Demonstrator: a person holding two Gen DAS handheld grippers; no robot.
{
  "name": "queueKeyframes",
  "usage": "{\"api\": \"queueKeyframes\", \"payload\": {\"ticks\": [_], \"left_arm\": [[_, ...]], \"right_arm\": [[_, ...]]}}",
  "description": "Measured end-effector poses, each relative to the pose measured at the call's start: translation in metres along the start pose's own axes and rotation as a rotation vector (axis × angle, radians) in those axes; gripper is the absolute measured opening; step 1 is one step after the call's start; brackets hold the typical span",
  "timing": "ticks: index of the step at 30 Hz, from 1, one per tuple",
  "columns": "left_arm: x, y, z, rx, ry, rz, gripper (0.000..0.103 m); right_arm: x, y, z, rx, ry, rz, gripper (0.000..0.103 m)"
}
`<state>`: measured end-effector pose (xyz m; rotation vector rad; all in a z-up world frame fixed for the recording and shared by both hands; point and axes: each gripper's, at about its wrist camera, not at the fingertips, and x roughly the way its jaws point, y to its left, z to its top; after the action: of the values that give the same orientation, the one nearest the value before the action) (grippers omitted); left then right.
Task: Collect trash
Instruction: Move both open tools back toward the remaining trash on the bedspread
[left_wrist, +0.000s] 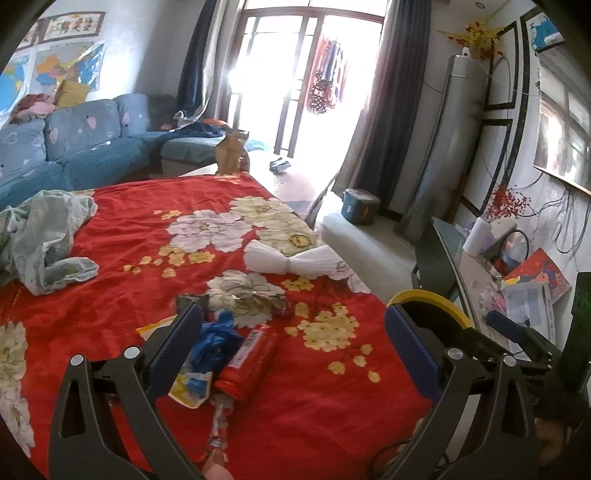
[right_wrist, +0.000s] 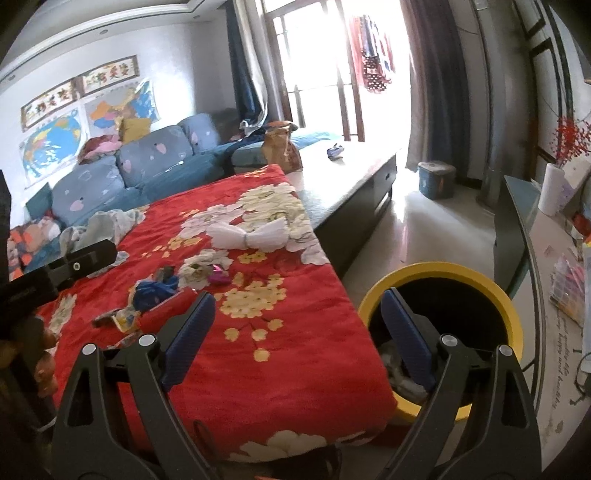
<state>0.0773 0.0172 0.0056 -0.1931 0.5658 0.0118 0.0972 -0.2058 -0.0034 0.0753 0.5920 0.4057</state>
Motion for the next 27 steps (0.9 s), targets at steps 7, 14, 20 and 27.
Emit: {"api": "queueKeyframes", "payload": {"ticks": [7,14,20,27], "left_arm": [[-0.005,0.024,0.003,-0.026,-0.009,0.025,0.096],[-0.007,0.049,0.007,-0.059,-0.005,0.052,0.096],[-0.011,0.072,0.01,-0.072,0.0,0.081,0.096],[-0.017,0.096,0.008,-0.09,0.011,0.096,0.096]], "right_arm": [[0.007,0.018,0.001,-0.028,0.019,0.029,0.083],[0.014,0.037,0.003,-0.06,0.035,0.053,0.083],[0.023,0.056,0.0,-0.095,0.055,0.078,0.083],[0.032,0.077,0.0,-0.127,0.065,0.106,0.083]]}}
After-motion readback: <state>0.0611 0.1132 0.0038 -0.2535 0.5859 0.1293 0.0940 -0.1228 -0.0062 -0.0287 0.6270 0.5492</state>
